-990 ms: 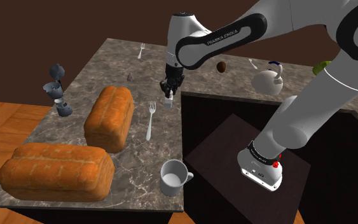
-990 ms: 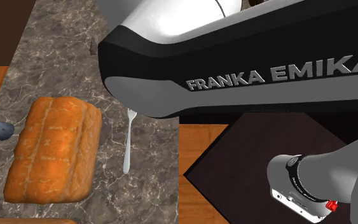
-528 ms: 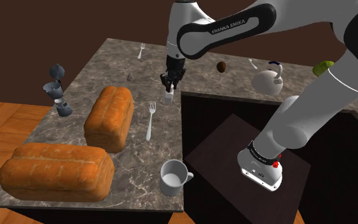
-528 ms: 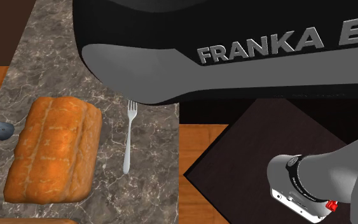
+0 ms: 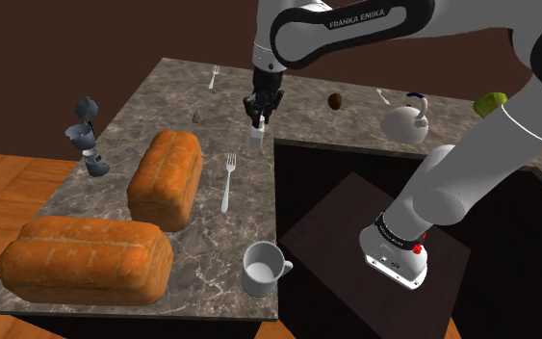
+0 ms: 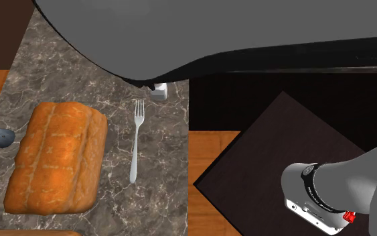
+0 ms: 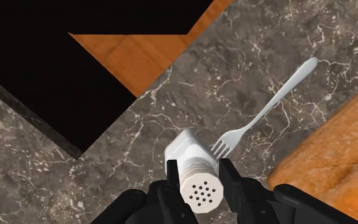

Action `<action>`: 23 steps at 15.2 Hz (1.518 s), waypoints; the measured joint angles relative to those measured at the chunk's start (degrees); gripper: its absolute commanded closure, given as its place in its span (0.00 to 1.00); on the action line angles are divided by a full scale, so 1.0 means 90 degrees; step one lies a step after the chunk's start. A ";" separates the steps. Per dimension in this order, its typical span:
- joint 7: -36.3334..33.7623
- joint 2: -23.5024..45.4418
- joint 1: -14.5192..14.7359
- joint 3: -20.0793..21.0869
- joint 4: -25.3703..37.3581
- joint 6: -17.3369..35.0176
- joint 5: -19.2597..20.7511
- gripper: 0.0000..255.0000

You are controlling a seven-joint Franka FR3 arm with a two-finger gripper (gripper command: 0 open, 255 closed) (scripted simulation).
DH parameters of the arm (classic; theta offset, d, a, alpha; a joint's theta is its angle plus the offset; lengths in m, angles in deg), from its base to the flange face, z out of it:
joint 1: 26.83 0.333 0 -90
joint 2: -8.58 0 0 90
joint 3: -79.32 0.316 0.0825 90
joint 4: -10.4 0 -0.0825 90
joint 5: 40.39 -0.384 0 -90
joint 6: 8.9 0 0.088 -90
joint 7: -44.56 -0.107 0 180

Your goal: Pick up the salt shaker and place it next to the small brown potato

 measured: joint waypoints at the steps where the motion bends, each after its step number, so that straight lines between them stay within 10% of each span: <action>1: -0.0002 -0.0036 0.0001 -0.0001 0.0059 -0.0095 -0.0004 1.00; 14: -0.0002 -0.0230 -0.0012 -0.0036 0.0905 -0.1135 -0.0009 1.00; 23: 0.1244 -0.0537 -0.0527 -0.0835 0.0677 -0.1255 0.0140 1.00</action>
